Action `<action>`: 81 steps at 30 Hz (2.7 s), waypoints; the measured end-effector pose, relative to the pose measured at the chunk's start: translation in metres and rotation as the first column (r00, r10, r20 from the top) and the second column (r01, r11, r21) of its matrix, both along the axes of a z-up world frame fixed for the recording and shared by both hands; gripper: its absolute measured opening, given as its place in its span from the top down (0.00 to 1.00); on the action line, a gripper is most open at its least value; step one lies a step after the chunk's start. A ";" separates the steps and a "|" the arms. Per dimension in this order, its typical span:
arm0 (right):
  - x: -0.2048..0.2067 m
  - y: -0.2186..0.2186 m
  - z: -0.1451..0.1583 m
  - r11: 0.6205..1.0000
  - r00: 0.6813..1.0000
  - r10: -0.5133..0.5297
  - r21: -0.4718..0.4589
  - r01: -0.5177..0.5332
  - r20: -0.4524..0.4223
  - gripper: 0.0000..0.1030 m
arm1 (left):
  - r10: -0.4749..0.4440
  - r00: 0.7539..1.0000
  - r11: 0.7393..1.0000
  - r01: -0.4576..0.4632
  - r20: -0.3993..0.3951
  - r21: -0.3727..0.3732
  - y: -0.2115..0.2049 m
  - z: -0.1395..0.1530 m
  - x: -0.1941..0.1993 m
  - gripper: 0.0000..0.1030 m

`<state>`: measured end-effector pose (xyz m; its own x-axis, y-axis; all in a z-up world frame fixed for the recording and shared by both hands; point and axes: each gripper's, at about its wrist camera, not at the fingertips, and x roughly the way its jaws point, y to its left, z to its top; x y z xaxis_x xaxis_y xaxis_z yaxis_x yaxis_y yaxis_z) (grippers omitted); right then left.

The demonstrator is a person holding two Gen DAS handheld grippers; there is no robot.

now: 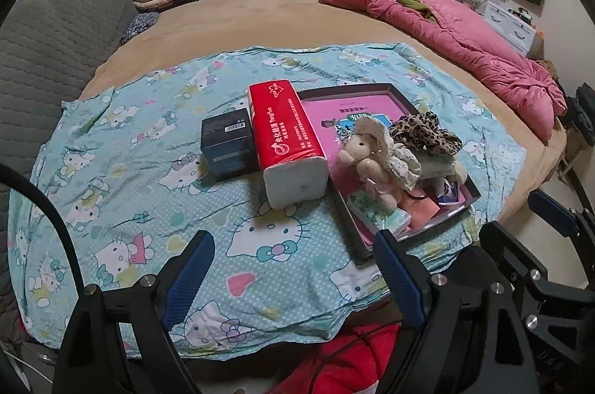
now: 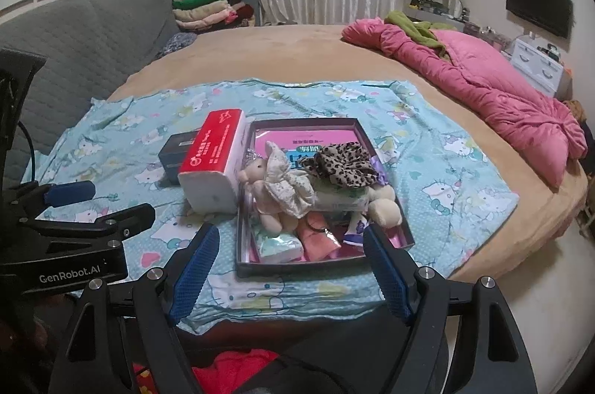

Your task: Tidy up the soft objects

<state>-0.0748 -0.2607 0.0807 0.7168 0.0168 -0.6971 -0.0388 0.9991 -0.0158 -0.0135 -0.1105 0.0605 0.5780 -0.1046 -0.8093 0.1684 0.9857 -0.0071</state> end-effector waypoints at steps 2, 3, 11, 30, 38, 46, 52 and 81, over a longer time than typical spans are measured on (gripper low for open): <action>0.000 -0.001 -0.001 1.000 1.000 0.002 0.002 -0.002 0.000 0.22 | 0.007 1.000 1.000 -0.007 -0.001 -0.003 0.002 0.000 0.000 0.16; 0.001 -0.001 -0.001 1.000 1.000 0.002 0.004 -0.002 -0.001 0.22 | 0.012 1.000 1.000 -0.012 -0.003 -0.003 0.003 0.000 0.000 0.16; 0.000 -0.004 -0.002 1.000 1.000 0.000 0.008 0.000 -0.005 0.22 | 0.018 1.000 1.000 -0.018 -0.007 -0.003 0.004 -0.001 0.000 0.16; 0.000 -0.003 -0.004 1.000 1.000 0.001 0.008 -0.001 -0.019 0.21 | 0.016 1.000 1.000 -0.015 -0.009 0.006 0.002 -0.004 -0.001 0.16; 0.000 -0.003 -0.004 1.000 1.000 0.000 0.008 0.000 -0.020 0.21 | 0.015 1.000 1.000 -0.015 -0.014 0.009 0.002 -0.005 -0.001 0.16; 0.000 -0.003 -0.004 1.000 1.000 0.001 0.009 -0.001 -0.020 0.21 | 0.016 1.000 1.000 -0.016 -0.015 0.008 0.002 -0.005 -0.001 0.16; 0.000 -0.003 -0.004 1.000 1.000 0.001 0.008 -0.001 -0.018 0.21 | 0.016 1.000 1.000 -0.016 -0.016 0.009 0.003 -0.006 -0.001 0.16; 0.002 -0.006 -0.003 1.000 1.000 -0.015 0.019 0.015 -0.016 0.21 | -0.002 1.000 1.000 0.001 -0.029 -0.014 0.005 -0.014 0.000 0.16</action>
